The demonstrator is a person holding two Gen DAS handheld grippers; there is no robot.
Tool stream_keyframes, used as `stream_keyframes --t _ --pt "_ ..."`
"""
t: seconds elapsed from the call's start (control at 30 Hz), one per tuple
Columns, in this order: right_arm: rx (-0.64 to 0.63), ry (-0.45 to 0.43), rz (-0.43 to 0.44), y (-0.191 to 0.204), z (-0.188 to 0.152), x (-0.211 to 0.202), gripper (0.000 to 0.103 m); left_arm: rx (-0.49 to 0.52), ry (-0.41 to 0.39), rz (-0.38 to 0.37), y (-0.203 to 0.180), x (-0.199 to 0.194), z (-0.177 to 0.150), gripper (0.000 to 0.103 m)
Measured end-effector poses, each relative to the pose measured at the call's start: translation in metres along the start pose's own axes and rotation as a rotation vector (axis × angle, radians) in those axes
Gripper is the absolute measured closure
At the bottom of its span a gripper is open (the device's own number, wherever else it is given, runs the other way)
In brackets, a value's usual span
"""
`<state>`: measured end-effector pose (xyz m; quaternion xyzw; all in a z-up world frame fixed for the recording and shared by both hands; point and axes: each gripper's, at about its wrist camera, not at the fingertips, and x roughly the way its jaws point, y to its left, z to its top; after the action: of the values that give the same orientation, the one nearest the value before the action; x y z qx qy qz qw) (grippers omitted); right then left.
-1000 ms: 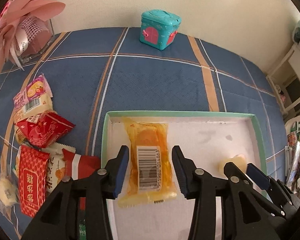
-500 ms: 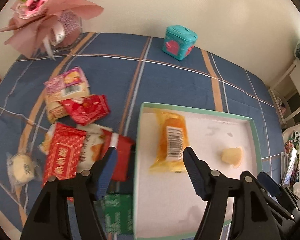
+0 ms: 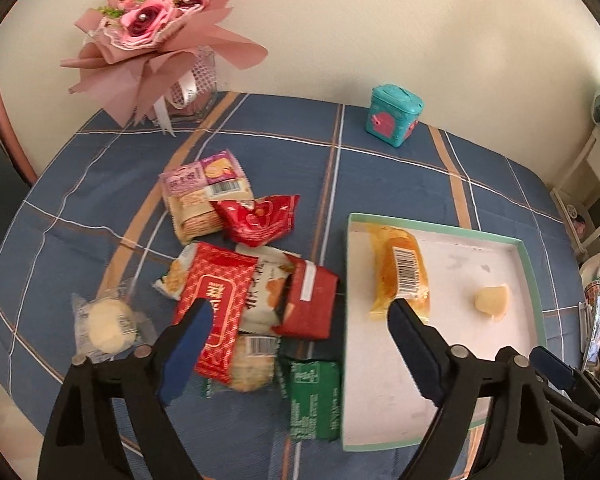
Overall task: Organize snacks
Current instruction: 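Open left gripper dropping cake packet in tray while right gripper releases pudding cup, then move right tool to green packet while left tool moves to clear-wrapped bun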
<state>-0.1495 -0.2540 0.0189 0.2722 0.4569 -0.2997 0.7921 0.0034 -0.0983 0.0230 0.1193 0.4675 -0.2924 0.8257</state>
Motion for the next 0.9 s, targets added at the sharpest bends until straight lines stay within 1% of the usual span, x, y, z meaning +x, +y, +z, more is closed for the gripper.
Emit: stream_keyframes --t 0.03,0.07,0.1,0.23,0.27,0.3,0.53,0.63,0.77,0.9 --pt "-0.009 0.002 -0.002 0.003 -0.001 0.001 0.041 -0.002 -0.008 0.005 0.003 -0.001 -0.001 0.006" --pt "-0.015 0.002 -0.004 0.005 -0.001 0.002 0.035 -0.004 -0.011 0.010 0.006 -0.002 -0.003 0.005" --pt "-0.020 0.001 -0.008 0.007 -0.001 0.003 0.028 -0.003 -0.009 0.018 0.009 -0.002 -0.004 0.005" --pt "-0.037 -0.001 -0.030 0.013 -0.001 0.009 0.013 -0.025 -0.010 0.052 0.023 -0.001 -0.005 0.005" --pt "-0.038 -0.001 -0.030 0.014 -0.001 0.010 0.005 -0.034 -0.011 0.056 0.026 -0.001 -0.005 0.005" --pt "-0.039 -0.001 -0.030 0.015 -0.001 0.011 0.000 -0.040 -0.013 0.060 0.029 -0.001 -0.004 0.005" --pt "-0.068 -0.006 -0.003 0.032 -0.002 0.018 0.000 -0.033 -0.047 0.129 0.043 -0.003 0.003 0.005" --pt "-0.077 -0.019 0.011 0.040 -0.003 0.019 0.000 -0.032 -0.068 0.133 0.048 -0.006 0.007 0.005" --pt "-0.089 -0.035 0.046 0.060 -0.006 0.021 0.000 -0.035 -0.075 0.131 0.058 -0.009 0.008 0.005" --pt "-0.117 -0.007 0.083 0.082 -0.011 0.026 0.000 -0.065 -0.056 0.149 0.076 -0.006 0.006 0.005"
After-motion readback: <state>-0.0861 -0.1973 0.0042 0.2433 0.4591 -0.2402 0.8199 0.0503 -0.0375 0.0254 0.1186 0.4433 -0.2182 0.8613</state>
